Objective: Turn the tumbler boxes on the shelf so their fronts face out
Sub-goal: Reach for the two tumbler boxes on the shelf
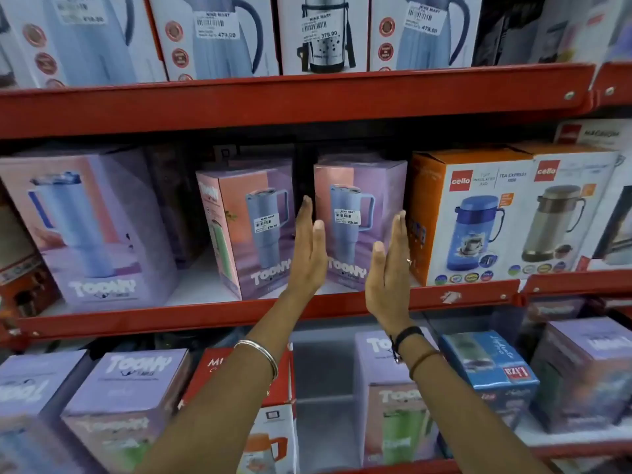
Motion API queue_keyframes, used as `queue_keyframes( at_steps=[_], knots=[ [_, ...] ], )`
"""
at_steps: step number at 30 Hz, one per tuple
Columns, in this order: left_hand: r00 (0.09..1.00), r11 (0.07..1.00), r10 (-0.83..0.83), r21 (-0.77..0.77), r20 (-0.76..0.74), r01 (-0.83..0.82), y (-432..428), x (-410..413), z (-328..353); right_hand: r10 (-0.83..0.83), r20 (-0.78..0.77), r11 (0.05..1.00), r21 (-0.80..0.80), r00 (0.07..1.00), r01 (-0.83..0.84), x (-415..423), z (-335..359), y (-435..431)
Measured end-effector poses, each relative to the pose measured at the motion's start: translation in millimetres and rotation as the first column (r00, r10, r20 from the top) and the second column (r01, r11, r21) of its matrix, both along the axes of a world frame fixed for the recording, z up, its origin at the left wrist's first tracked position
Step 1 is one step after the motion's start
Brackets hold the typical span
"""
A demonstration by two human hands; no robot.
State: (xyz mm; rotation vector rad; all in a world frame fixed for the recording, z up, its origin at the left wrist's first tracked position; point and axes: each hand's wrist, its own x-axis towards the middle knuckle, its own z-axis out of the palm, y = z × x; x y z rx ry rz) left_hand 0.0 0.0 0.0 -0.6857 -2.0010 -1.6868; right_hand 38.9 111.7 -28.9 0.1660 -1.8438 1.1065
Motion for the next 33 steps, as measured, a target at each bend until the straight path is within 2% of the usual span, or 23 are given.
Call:
queue_keyframes(
  at_steps=[3, 6, 11, 15, 21, 26, 28, 31, 33],
  knots=[
    [0.960, 0.989, -0.026, 0.147, 0.279, -0.016, 4, -25, 11, 0.040, 0.127, 0.986, -0.168, 0.991, -0.018, 0, -3, -3],
    [0.904, 0.984, -0.101, 0.177, 0.415, 0.028, 2, -46, 5, 0.114, 0.189, 0.966, -0.251, 0.975, -0.064, 1, -10, -8],
    [0.902, 0.968, -0.109, 0.250, 0.417, 0.001, 3, -38, 11, 0.182, 0.151, 0.924, -0.365, 0.972, -0.116, 3, -1, -1],
    [0.897, 0.951, -0.144, 0.310, 0.418, 0.008, 2, -27, 9, 0.266, 0.115, 0.830, -0.532, 0.957, -0.167, -11, 5, 21],
    [0.928, 0.949, -0.174, 0.308, 0.329, 0.069, 8, 7, -7, 0.411, 0.113, 0.725, -0.642, 0.904, -0.249, -32, 11, 52],
    [0.939, 0.927, -0.221, 0.355, 0.263, 0.119, 14, 28, -16, 0.436, 0.114, 0.715, -0.646, 0.893, -0.267, -33, 7, 55],
    [0.948, 0.918, -0.195, 0.387, 0.253, 0.085, 13, 24, -16, 0.382, 0.104, 0.725, -0.649, 0.918, -0.228, -26, 7, 49],
    [0.947, 0.915, -0.146, 0.403, 0.284, 0.020, 10, 8, -5, 0.230, 0.115, 0.822, -0.554, 0.966, -0.130, -6, 4, 25],
    [0.929, 0.922, -0.142, 0.386, 0.342, -0.002, 9, -8, 3, 0.213, 0.125, 0.882, -0.451, 0.969, -0.136, 7, 1, 3]
  ],
)
